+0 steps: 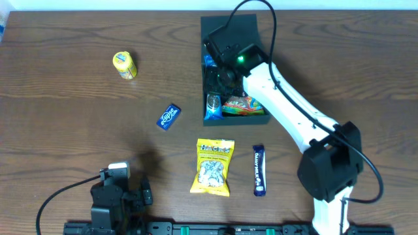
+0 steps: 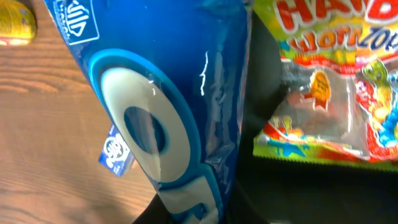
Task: Pack container
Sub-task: 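Lift the Oreo pack and carry it into the black box, then lower the Oreo pack beside the Haribo bag and release it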
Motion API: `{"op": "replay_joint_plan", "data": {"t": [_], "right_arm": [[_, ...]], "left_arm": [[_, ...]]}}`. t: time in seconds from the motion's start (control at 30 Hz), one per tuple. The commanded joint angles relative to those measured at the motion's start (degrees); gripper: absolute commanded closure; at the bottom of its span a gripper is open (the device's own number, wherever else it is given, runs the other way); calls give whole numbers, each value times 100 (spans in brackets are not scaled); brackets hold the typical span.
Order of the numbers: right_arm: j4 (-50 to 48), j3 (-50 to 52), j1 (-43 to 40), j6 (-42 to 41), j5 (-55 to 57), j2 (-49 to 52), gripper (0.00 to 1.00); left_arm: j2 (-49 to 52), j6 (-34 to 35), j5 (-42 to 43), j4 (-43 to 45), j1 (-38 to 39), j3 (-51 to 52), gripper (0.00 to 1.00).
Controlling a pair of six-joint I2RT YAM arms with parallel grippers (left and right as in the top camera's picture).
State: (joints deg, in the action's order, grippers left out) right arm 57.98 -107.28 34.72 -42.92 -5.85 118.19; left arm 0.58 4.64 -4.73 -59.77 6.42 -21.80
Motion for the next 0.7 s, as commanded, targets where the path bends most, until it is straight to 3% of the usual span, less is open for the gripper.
{"op": "replay_joint_plan", "data": {"t": [0.0, 0.67], "right_arm": [[136, -396, -111, 192, -42, 188, 99], [767, -675, -256, 831, -570, 634, 99]], "left_arm": [[-37, 111, -13, -258, -39, 162, 5], [-37, 111, -13, -258, -39, 162, 4]]}}
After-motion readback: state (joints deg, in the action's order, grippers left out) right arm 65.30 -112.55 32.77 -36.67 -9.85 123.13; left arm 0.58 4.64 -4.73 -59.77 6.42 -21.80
